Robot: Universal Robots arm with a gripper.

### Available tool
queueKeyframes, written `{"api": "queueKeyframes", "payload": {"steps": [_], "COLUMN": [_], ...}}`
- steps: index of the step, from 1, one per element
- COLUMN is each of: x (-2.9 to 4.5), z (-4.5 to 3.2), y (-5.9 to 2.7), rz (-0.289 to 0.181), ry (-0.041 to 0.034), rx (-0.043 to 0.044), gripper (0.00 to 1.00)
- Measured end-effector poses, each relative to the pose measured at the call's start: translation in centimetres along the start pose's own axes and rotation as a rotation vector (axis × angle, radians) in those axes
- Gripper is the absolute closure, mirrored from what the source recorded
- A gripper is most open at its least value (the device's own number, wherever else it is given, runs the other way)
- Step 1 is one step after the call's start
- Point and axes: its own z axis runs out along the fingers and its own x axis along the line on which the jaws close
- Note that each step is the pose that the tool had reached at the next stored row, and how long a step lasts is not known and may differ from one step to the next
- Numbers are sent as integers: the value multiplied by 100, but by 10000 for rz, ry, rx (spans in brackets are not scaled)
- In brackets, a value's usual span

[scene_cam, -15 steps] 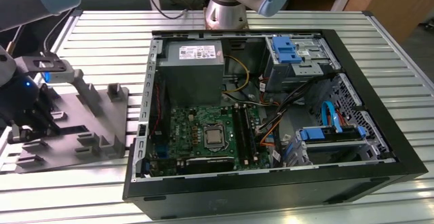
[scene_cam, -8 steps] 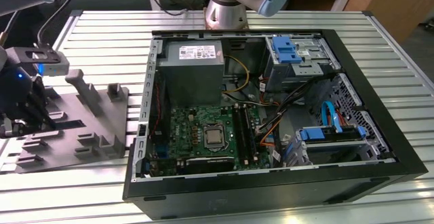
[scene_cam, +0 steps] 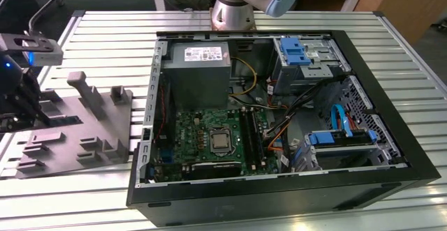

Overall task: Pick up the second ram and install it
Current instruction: 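Pick up the second ram and move it above second insertion slot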

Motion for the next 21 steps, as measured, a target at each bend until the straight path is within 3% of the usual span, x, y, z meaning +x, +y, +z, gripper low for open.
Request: {"api": "queueKeyframes", "payload": {"steps": [21], "x": [-45], "z": [-826], "y": [20], "rz": [-2], "ry": [-21], "rx": [29], "gripper": [86]}}
